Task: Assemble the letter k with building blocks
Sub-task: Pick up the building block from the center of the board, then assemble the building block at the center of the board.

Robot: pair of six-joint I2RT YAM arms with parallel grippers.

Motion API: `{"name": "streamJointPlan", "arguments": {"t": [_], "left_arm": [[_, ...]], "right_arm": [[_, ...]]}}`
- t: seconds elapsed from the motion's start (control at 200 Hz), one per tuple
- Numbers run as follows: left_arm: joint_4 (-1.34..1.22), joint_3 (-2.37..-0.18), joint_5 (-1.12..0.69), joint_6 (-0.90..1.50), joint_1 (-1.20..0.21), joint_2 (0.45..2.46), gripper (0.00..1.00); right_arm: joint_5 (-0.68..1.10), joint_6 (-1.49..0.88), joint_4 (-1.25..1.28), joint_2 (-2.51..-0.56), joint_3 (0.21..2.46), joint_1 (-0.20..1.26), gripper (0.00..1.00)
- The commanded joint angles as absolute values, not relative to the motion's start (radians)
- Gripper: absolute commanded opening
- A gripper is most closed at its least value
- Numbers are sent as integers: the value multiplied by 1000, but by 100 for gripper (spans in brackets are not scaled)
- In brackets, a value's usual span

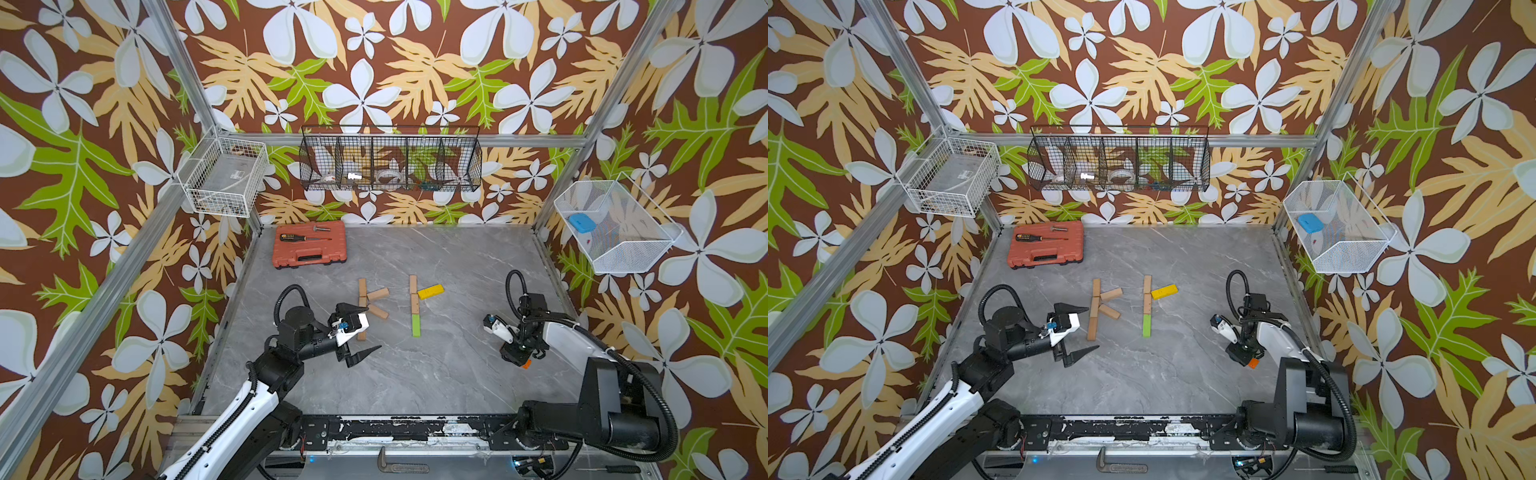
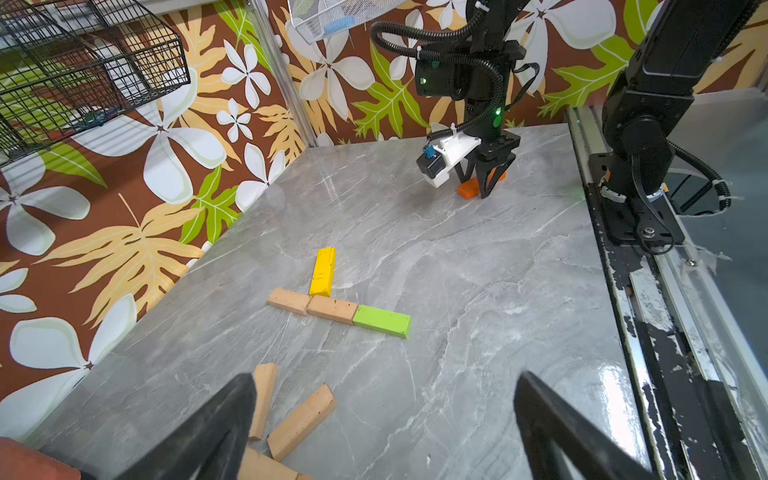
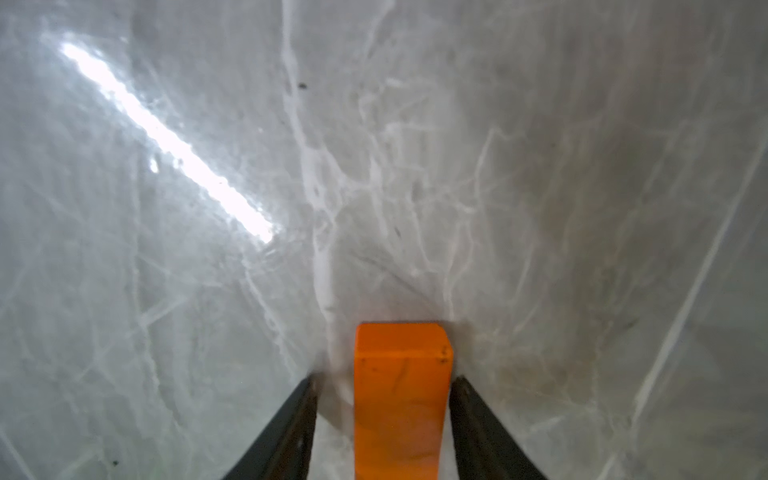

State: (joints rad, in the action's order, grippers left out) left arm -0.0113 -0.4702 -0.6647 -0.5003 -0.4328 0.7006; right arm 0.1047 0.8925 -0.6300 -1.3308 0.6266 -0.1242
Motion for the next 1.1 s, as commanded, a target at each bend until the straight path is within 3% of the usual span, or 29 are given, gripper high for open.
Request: {"name": "streamJointPlan", "arguments": {"t": [0.0,0.1,0.3,0.591,0.791,1.096], "left_arm": [[-44,-469,-687,-507,-431,697,98],[-46,-466,-682,-508,-431,693,98],[-49,-459,-676,-508,-431,683,98],[-58,-456,-626,-505,-431,697,98],[-55,-454,-475,-507,-431,703,98],[-51,-423,-372,-560,-431,682,99]], "right_arm": [[109,914,-641,-1322,605,-124,53],[112,917,-637,-1315,595,-125,46],[131,924,-629,-1295,585,-126,24],[193,808,-648,-1244,672,-3,19],[157,526,-637,-1395,842,229,19],[162,398,-551,-1610,1014,441,17]]}}
